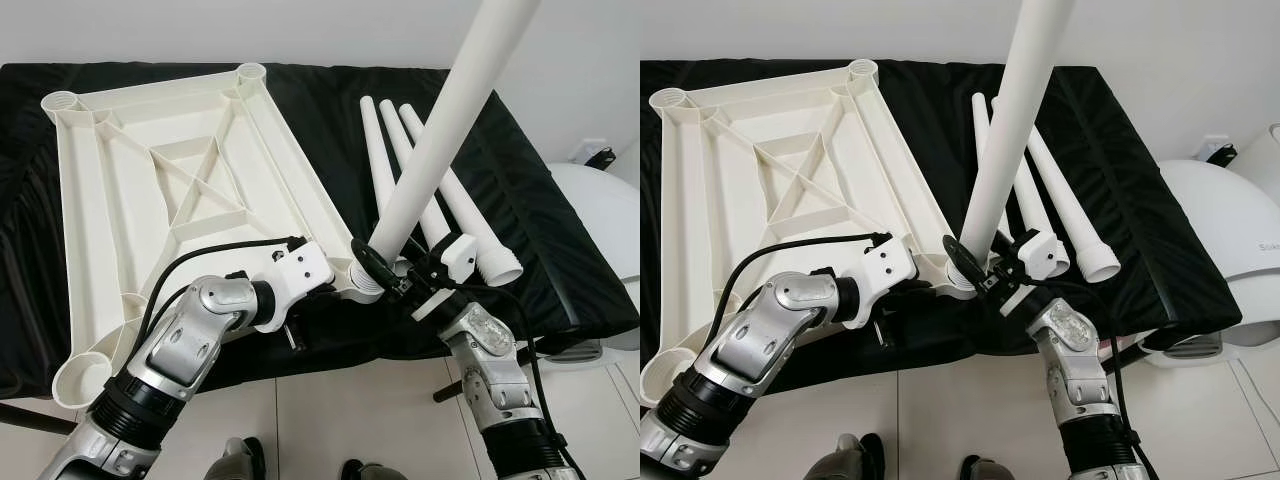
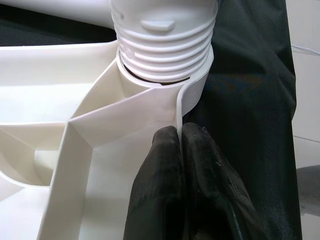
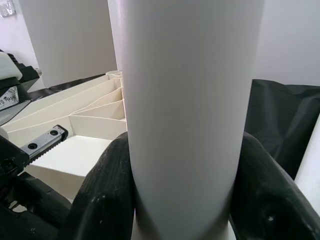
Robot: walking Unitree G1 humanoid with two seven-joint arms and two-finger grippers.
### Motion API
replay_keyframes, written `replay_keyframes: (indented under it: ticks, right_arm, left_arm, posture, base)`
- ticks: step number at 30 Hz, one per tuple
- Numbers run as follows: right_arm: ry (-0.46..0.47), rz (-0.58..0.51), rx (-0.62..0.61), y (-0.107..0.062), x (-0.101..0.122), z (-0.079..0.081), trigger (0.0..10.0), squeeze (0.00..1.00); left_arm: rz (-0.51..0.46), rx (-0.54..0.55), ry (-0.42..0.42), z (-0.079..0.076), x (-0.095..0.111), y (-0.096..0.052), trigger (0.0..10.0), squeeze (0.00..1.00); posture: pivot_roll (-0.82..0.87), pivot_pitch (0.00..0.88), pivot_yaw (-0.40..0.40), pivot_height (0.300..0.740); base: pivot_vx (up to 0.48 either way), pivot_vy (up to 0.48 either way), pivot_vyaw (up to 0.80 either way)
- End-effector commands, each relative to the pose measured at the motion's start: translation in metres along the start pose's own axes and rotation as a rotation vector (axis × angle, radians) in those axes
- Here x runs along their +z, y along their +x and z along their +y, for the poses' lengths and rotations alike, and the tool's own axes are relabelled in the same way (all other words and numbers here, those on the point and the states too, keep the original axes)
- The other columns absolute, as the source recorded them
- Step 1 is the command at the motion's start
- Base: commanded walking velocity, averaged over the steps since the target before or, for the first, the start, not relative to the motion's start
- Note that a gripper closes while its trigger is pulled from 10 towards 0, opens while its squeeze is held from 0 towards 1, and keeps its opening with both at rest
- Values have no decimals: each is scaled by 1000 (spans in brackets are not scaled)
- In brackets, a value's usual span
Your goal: Building children table
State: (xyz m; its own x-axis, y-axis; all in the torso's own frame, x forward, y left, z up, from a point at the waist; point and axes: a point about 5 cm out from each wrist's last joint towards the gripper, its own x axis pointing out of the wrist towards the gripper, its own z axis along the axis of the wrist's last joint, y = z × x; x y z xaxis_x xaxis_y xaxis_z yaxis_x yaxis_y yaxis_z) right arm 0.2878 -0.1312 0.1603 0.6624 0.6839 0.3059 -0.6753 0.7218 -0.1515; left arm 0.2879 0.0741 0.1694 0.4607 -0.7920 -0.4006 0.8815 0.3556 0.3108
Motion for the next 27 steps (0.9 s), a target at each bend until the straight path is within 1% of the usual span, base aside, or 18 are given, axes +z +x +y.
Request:
replay_keyframes:
  ticks: [1, 20, 27]
  right_arm:
    - [73, 153, 18, -15, -30, 12, 10000, 0]
    - [60, 160, -13, -14, -30, 15, 10000, 0]
    - [73, 164, -55, -18, -32, 17, 10000, 0]
  left_arm:
    - [82, -9, -57, -7, -19, 3, 10000, 0]
    - [80, -3, -61, -7, -18, 4, 10000, 0]
    - [82, 3, -68, -7, -18, 4, 10000, 0]
  posture:
    - [-19, 209, -18, 740]
    - [-20, 203, -18, 740]
    - [-22, 198, -13, 740]
  base:
    - [0, 0, 0]
    - [0, 0, 0]
    - [0, 0, 0]
